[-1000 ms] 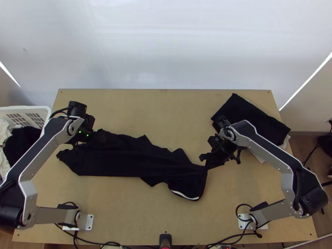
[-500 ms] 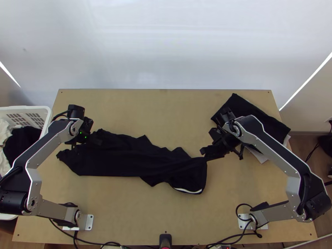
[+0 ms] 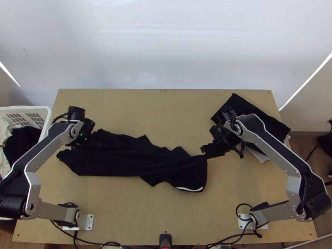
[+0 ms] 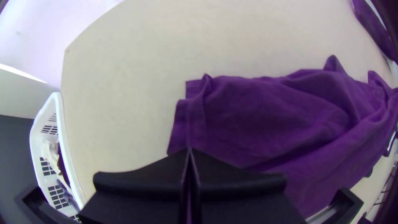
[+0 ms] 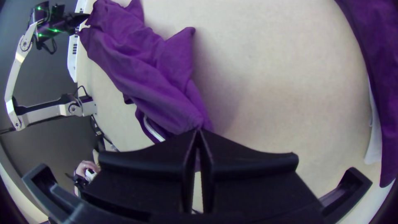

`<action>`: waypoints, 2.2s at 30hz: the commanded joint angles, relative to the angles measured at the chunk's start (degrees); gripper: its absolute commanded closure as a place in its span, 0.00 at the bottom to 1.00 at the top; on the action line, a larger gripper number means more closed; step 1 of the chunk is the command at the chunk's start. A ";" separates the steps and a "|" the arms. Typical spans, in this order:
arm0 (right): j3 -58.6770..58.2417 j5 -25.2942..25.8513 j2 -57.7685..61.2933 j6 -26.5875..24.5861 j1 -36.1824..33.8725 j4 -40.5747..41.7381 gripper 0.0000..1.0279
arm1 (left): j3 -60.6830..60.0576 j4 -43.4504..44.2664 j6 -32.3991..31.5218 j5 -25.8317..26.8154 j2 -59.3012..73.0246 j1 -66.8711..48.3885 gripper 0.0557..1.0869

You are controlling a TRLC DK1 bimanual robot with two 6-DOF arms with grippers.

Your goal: Fold the t-shirt

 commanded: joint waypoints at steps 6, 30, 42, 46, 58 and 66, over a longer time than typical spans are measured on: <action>-0.34 0.00 0.07 -0.17 -0.28 0.04 0.97 | 19.42 -3.88 -5.28 2.22 -1.90 5.17 0.96; 11.70 -0.09 0.51 0.62 -5.56 4.87 0.97 | 58.80 -18.64 -22.25 2.40 10.67 10.79 0.96; 4.49 -0.09 1.30 -4.83 -2.66 -2.33 0.97 | 26.37 -28.40 -10.73 7.14 -4.62 5.78 0.96; 4.58 -0.09 2.53 -5.18 -3.45 -2.33 0.97 | 19.95 -31.65 -8.01 7.76 -10.86 3.94 0.96; 5.11 -0.09 6.04 -5.27 -4.24 -2.33 0.97 | 4.48 -47.29 6.05 7.76 -25.28 3.06 0.96; 5.46 -0.09 6.66 -5.36 -4.24 -2.33 0.97 | 1.05 -49.14 7.46 7.93 -29.32 -3.45 0.96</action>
